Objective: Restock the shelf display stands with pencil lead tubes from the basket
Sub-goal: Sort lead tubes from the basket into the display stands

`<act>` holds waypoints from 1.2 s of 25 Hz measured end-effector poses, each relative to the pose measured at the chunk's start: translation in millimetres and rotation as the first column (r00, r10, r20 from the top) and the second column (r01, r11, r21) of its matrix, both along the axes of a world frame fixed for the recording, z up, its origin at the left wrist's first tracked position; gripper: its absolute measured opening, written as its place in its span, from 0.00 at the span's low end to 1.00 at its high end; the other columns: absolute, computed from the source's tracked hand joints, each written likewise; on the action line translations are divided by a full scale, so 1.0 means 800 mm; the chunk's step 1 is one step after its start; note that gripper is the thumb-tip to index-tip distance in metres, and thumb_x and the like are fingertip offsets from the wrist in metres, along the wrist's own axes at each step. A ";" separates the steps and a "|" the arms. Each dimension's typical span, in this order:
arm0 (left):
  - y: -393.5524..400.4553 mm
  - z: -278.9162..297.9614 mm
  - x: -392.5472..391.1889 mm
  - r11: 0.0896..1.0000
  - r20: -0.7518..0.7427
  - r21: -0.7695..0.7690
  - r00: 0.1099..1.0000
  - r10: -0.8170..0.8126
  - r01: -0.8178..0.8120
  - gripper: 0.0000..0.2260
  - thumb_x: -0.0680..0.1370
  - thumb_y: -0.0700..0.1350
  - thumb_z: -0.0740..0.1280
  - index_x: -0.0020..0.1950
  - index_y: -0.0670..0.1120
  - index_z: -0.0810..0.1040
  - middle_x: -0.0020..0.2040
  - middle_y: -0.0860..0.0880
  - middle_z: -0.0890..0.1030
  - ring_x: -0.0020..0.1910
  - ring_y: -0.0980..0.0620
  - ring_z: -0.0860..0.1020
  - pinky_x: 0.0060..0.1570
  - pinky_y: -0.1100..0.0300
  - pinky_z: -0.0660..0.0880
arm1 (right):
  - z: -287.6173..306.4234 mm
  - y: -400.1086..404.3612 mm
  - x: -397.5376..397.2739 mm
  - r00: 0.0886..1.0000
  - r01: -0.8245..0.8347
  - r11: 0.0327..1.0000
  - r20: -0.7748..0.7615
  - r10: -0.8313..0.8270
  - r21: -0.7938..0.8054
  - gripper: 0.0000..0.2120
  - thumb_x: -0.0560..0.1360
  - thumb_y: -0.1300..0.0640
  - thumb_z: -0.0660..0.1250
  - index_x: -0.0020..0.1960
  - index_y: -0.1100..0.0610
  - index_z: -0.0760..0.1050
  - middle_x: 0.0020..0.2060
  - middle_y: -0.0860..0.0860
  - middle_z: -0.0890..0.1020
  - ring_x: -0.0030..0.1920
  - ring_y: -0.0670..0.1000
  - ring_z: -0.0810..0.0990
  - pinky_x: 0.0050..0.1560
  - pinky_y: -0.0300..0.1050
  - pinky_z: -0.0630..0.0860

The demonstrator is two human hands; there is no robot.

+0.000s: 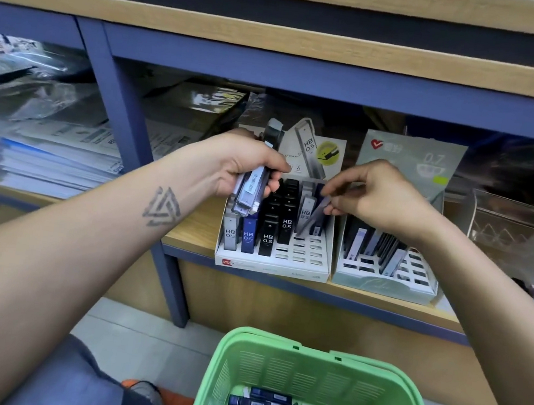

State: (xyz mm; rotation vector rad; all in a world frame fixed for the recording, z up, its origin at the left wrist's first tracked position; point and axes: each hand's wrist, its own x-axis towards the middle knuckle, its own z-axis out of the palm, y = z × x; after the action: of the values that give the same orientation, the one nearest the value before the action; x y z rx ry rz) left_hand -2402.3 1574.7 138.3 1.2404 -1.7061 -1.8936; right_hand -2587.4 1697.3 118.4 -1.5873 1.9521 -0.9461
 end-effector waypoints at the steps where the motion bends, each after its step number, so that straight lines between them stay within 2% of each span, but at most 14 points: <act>1: 0.000 0.000 0.000 1.000 -0.002 0.001 1.000 -0.002 0.002 0.09 0.81 0.37 0.66 0.41 0.42 0.73 0.26 0.49 0.75 0.21 0.56 0.75 0.22 0.66 0.74 | 0.001 0.000 -0.001 0.996 -0.020 0.999 -0.085 0.022 0.026 0.06 0.74 0.63 0.74 0.47 0.53 0.85 0.40 0.50 0.87 0.44 0.48 0.86 0.52 0.44 0.82; 4: 0.002 0.000 -0.003 1.000 -0.004 -0.002 1.000 -0.005 0.005 0.09 0.81 0.37 0.66 0.41 0.42 0.73 0.26 0.49 0.75 0.21 0.56 0.75 0.22 0.66 0.74 | 0.001 -0.001 0.000 0.949 -0.063 0.996 -0.307 0.077 0.054 0.02 0.74 0.57 0.75 0.44 0.51 0.83 0.43 0.47 0.85 0.46 0.48 0.83 0.50 0.47 0.81; 7: 0.004 -0.001 -0.007 1.000 0.003 -0.008 1.000 -0.003 0.003 0.08 0.81 0.37 0.66 0.42 0.42 0.73 0.27 0.49 0.75 0.21 0.56 0.75 0.22 0.66 0.74 | -0.001 -0.005 0.002 0.894 -0.071 0.997 -0.442 0.076 0.029 0.08 0.75 0.59 0.75 0.49 0.47 0.81 0.43 0.42 0.80 0.46 0.44 0.79 0.45 0.37 0.75; 10: 0.005 -0.003 -0.010 1.000 0.010 -0.028 1.000 -0.005 0.005 0.08 0.81 0.37 0.67 0.42 0.42 0.74 0.27 0.49 0.75 0.21 0.56 0.75 0.22 0.66 0.74 | -0.003 -0.008 0.002 0.913 -0.078 0.997 -0.400 0.075 0.008 0.11 0.72 0.61 0.77 0.51 0.49 0.82 0.43 0.42 0.81 0.47 0.43 0.81 0.50 0.38 0.78; 13: 0.004 -0.004 -0.010 0.999 0.013 -0.032 1.000 -0.007 0.007 0.08 0.81 0.37 0.67 0.42 0.42 0.74 0.26 0.49 0.75 0.21 0.56 0.75 0.22 0.66 0.74 | -0.006 -0.008 0.000 0.914 -0.049 0.996 -0.406 0.015 -0.072 0.09 0.73 0.60 0.77 0.50 0.48 0.85 0.44 0.46 0.84 0.47 0.45 0.82 0.51 0.37 0.78; 16: 0.000 -0.006 -0.009 0.999 0.024 -0.034 1.000 -0.007 0.008 0.08 0.81 0.37 0.66 0.42 0.42 0.74 0.26 0.49 0.75 0.21 0.56 0.75 0.22 0.66 0.75 | -0.012 -0.013 0.001 0.898 -0.020 0.990 -0.439 -0.043 -0.139 0.09 0.76 0.60 0.74 0.53 0.50 0.85 0.49 0.50 0.85 0.51 0.51 0.82 0.57 0.45 0.79; 19: -0.002 -0.009 -0.009 0.999 0.037 -0.034 0.999 -0.012 0.014 0.08 0.81 0.37 0.66 0.43 0.42 0.74 0.25 0.50 0.75 0.21 0.56 0.75 0.22 0.66 0.74 | -0.022 -0.018 0.011 0.896 -0.035 0.988 -0.443 -0.037 -0.154 0.09 0.75 0.63 0.73 0.54 0.54 0.83 0.46 0.52 0.84 0.48 0.53 0.82 0.54 0.51 0.80; 23: -0.003 -0.013 -0.011 0.999 0.047 -0.035 0.999 -0.025 0.026 0.08 0.81 0.38 0.67 0.43 0.42 0.74 0.24 0.50 0.75 0.21 0.56 0.76 0.22 0.65 0.74 | -0.029 -0.019 0.020 0.886 -0.052 0.991 -0.463 -0.011 -0.124 0.07 0.75 0.62 0.74 0.51 0.53 0.82 0.45 0.53 0.84 0.48 0.55 0.82 0.52 0.54 0.80; 27: -0.003 -0.016 -0.013 0.999 0.045 -0.036 0.999 -0.016 0.018 0.08 0.81 0.37 0.67 0.42 0.41 0.74 0.25 0.49 0.75 0.21 0.56 0.76 0.21 0.65 0.74 | -0.025 -0.019 0.019 0.906 -0.073 0.994 -0.422 0.032 -0.081 0.09 0.74 0.62 0.75 0.45 0.49 0.82 0.42 0.49 0.83 0.44 0.51 0.82 0.51 0.53 0.81; 30: -0.001 -0.017 -0.015 0.999 0.050 -0.044 0.999 -0.013 0.015 0.06 0.80 0.37 0.68 0.44 0.41 0.74 0.26 0.49 0.76 0.21 0.56 0.76 0.22 0.65 0.74 | -0.032 -0.021 0.020 0.897 -0.064 0.991 -0.443 0.006 -0.117 0.06 0.75 0.62 0.74 0.47 0.52 0.84 0.45 0.51 0.84 0.47 0.53 0.82 0.52 0.52 0.80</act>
State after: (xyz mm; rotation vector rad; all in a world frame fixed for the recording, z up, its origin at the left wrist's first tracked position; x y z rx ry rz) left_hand -2414.2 1573.8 124.9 1.2718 -1.7762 -1.8377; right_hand -2571.5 1680.3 92.7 -2.0508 2.1806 -0.7548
